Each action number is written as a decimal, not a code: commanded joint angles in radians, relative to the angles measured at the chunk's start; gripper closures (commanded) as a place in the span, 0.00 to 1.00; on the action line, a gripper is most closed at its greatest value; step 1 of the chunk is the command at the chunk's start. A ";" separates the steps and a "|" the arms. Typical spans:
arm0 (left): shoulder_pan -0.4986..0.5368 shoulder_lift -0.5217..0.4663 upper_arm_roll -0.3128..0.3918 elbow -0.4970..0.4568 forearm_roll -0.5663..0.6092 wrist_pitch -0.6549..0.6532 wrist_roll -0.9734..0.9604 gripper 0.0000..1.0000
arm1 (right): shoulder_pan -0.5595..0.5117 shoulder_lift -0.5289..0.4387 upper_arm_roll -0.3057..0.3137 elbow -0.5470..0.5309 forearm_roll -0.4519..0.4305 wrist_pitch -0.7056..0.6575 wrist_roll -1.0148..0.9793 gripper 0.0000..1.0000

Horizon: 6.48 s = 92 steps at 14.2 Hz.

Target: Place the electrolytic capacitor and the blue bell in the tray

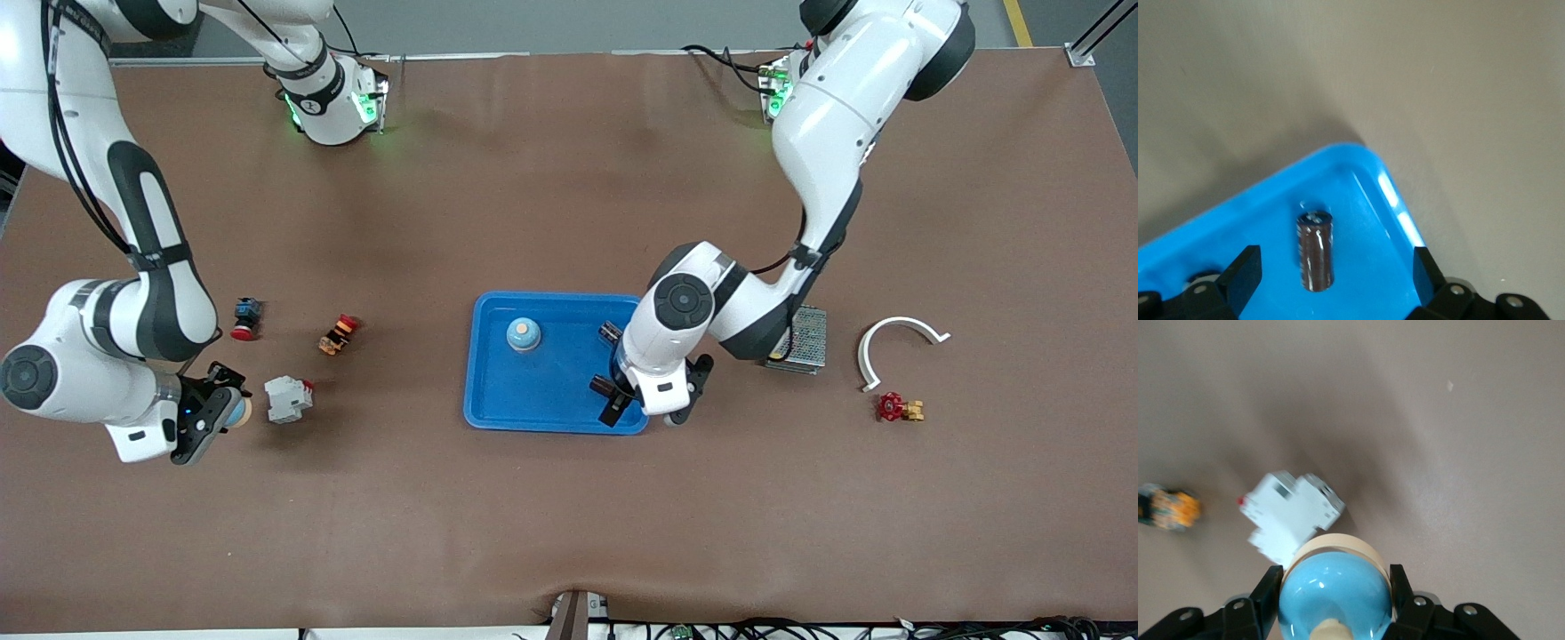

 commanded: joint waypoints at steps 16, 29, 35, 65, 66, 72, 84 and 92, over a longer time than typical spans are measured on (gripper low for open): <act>0.282 -0.394 0.004 -0.027 0.007 -0.439 0.719 0.00 | 0.483 -0.093 -0.001 0.082 0.068 -0.133 1.341 0.64; 0.483 -0.564 -0.004 -0.027 -0.005 -0.654 1.261 0.00 | 0.593 0.062 -0.003 0.084 0.068 0.127 1.551 0.65; 0.497 -0.637 -0.001 -0.028 -0.067 -0.752 1.393 0.00 | 0.612 0.121 -0.004 0.084 0.059 0.210 1.549 0.65; 0.264 -0.886 0.288 -0.197 -0.160 -0.851 1.612 0.00 | 0.649 0.230 -0.009 0.074 0.057 0.305 1.549 0.00; 0.268 -0.886 0.288 -0.197 -0.160 -0.849 1.612 0.00 | 0.646 0.225 -0.009 0.074 0.057 0.297 1.547 0.00; 0.274 -0.889 0.292 -0.205 -0.160 -0.845 1.594 0.00 | 0.652 0.107 -0.006 0.073 0.062 0.130 1.549 0.00; 0.274 -0.877 0.294 -0.205 -0.161 -0.829 1.597 0.00 | 0.577 -0.436 -0.010 -0.057 0.033 -0.375 1.368 0.00; 0.271 -0.871 0.289 -0.199 -0.160 -0.831 1.603 0.00 | 0.348 -0.779 -0.010 -0.250 0.022 -0.503 1.301 0.00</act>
